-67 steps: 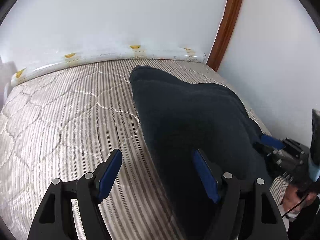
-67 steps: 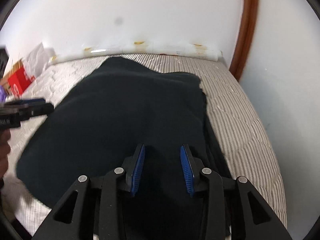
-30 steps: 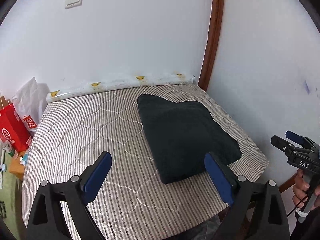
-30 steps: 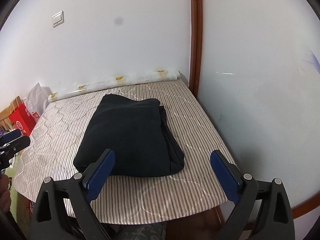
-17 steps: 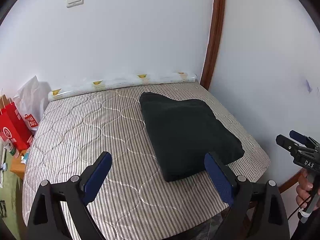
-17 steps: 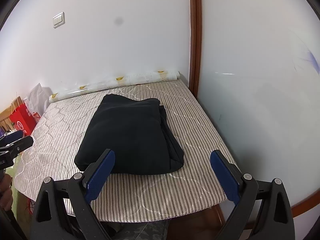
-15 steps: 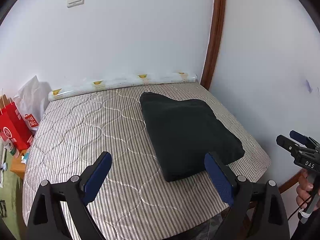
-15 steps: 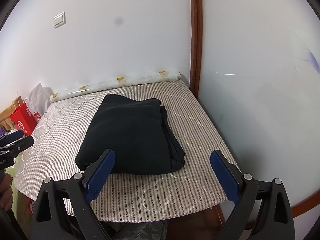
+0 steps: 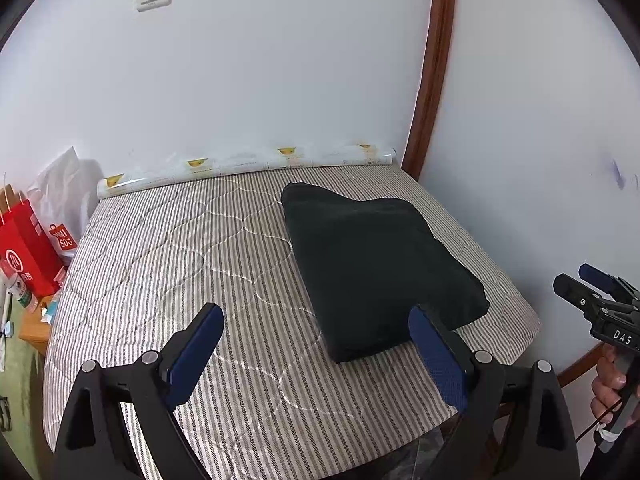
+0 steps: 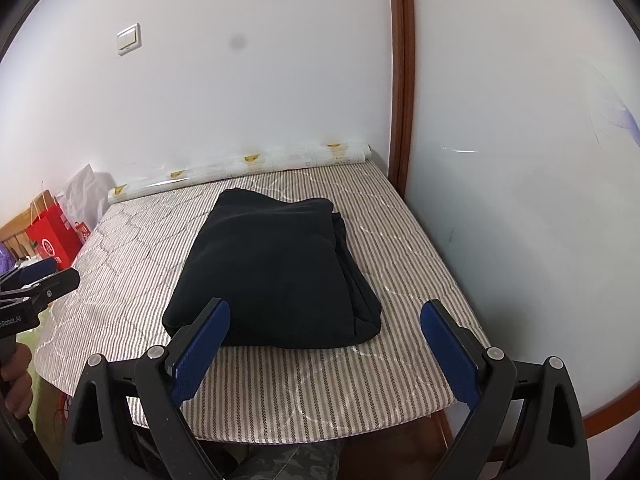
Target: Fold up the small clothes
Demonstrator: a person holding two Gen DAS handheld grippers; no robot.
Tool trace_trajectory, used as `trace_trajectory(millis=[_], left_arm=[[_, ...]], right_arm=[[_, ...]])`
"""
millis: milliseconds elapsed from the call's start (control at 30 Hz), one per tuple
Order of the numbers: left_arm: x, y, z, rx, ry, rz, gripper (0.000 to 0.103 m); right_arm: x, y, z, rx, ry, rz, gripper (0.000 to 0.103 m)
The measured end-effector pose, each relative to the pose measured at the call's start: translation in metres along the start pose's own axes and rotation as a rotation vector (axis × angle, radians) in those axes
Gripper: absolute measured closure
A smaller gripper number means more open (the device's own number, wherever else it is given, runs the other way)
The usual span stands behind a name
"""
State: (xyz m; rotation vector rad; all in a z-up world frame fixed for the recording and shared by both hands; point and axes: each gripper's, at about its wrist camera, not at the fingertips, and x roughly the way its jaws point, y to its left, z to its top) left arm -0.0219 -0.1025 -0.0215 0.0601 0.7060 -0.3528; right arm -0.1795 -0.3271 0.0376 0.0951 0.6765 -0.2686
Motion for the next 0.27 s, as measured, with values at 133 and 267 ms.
trace_trajectory(millis=[133, 267], left_arm=[[-0.0003, 0.0008, 0.0003, -0.001, -0.001, 0.0, 0.009], [-0.0009, 0.0001, 0.0003, 0.002, -0.005, -0.002, 0.009]], right_arm=[[-0.0008, -0.0004, -0.0005, 0.001, 0.002, 0.003, 0.008], [-0.0009, -0.0007, 0.0001, 0.001, 0.004, 0.008, 0.008]])
